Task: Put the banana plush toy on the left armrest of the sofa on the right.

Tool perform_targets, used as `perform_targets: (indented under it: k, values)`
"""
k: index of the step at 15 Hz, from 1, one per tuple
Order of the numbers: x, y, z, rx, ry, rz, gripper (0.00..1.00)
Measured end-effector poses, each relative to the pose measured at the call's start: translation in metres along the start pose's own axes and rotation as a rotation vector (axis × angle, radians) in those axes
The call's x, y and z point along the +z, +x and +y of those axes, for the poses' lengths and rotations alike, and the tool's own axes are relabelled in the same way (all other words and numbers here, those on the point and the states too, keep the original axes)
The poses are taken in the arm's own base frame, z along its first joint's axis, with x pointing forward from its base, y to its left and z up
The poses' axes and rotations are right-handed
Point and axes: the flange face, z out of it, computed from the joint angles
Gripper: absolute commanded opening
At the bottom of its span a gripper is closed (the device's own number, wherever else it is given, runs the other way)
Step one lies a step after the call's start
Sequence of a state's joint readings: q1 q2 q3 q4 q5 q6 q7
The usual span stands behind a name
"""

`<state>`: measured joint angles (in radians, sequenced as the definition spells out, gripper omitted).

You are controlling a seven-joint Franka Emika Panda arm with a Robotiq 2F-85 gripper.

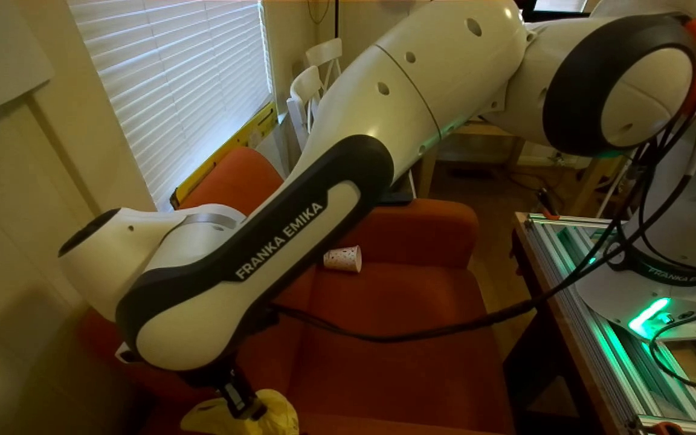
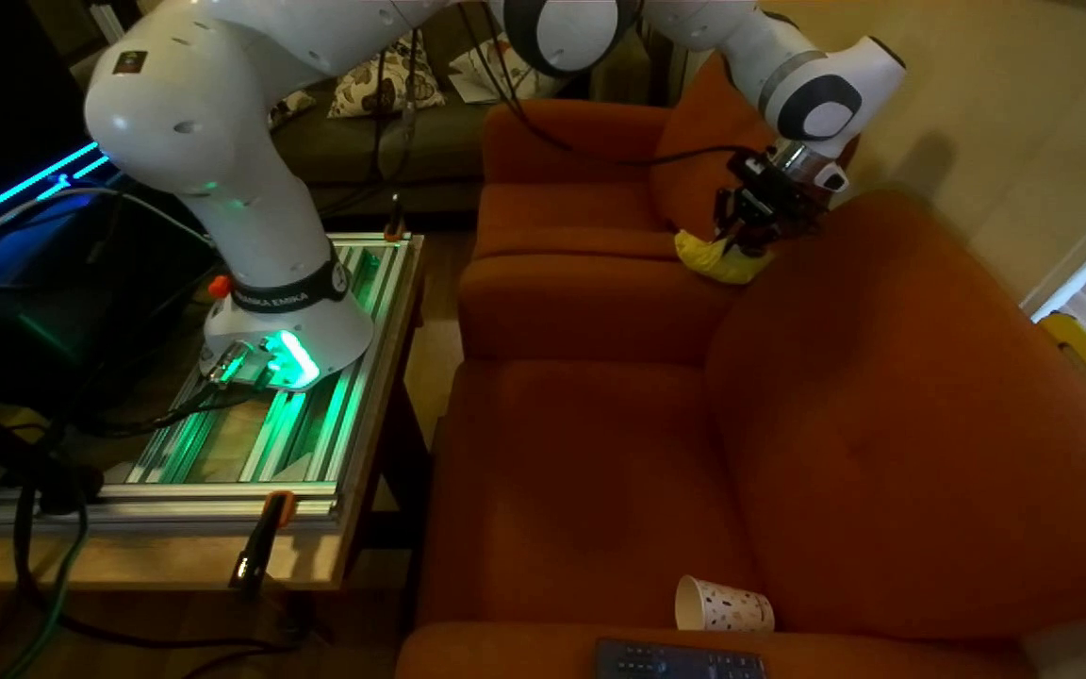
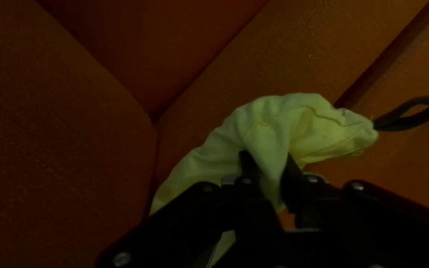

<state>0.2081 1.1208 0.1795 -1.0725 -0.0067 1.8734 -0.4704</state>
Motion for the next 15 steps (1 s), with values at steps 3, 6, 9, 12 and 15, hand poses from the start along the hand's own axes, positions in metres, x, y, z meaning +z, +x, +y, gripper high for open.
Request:
perform_targets:
  k: [3,6,9,12,15]
  values:
    - [-0.002,0.002,0.002,0.001,-0.002,0.006,0.07]
    - [-0.002,0.004,0.003,0.001,-0.001,0.007,0.07]
    - [-0.001,0.005,0.004,0.002,0.003,0.001,0.47]
    - [-0.005,0.005,0.004,0.002,0.007,-0.005,0.66]
    - [-0.011,0.005,0.004,0.002,0.009,-0.009,0.87]
